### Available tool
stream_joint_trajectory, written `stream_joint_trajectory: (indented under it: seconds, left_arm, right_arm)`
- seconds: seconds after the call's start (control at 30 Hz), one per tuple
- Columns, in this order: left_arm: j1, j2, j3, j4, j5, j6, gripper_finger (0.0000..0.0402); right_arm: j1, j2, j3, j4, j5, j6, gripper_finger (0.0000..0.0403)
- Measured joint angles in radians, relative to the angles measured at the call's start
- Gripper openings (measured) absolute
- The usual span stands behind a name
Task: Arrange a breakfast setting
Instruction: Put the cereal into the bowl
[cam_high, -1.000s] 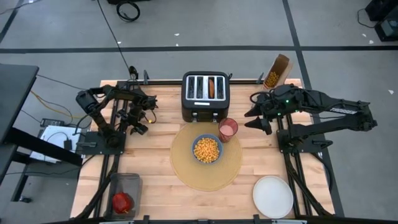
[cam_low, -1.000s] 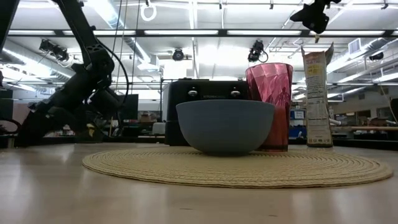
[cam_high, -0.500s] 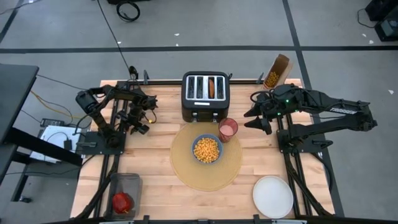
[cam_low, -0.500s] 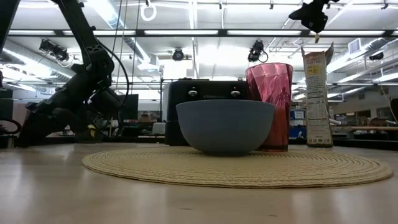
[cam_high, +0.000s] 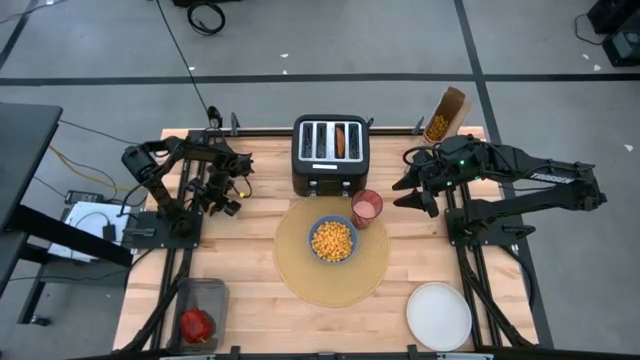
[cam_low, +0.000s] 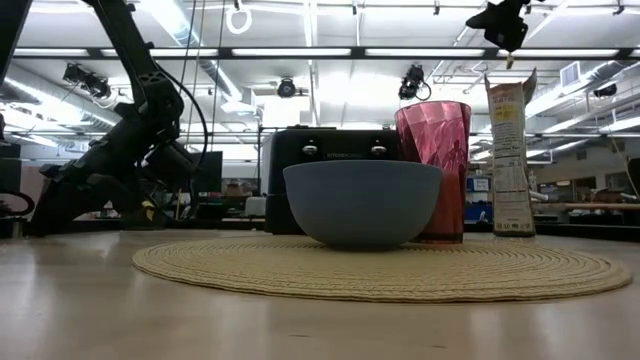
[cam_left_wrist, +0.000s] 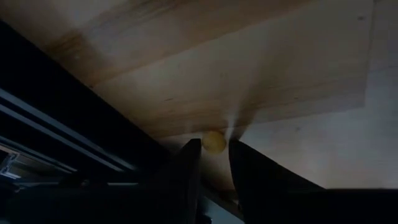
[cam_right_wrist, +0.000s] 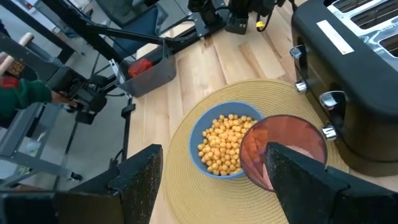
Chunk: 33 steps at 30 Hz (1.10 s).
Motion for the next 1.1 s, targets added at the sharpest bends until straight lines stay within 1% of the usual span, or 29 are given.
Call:
stream_joint_trajectory:
  seconds: [0.23, 0.37, 0.57, 0.93, 1.1]
  left_arm:
    - [0.01, 0.0, 0.0, 0.0, 0.004, 0.0, 0.0093]
    - [0.052, -0.001, 0.001, 0.004, 0.03, 0.001, 0.0093]
    - [0.106, -0.001, 0.001, 0.008, 0.063, 0.026, 0.0093]
    - [0.136, -0.004, -0.021, 0.02, 0.097, 0.05, 0.0093]
    - [0.136, -0.004, -0.024, 0.023, 0.1, 0.045, 0.0081]
  right_arm:
    - [0.0, 0.0, 0.0, 0.0, -0.001, 0.026, 0.0285]
    - [0.0, 0.0, 0.0, 0.006, -0.02, 0.027, 0.0285]
    - [0.001, 0.0, 0.0, 0.025, -0.027, 0.07, 0.0285]
    - [0.0, 0.0, 0.0, 0.039, -0.026, 0.078, 0.0285]
    - [0.0, 0.0, 0.0, 0.039, -0.026, 0.078, 0.0285]
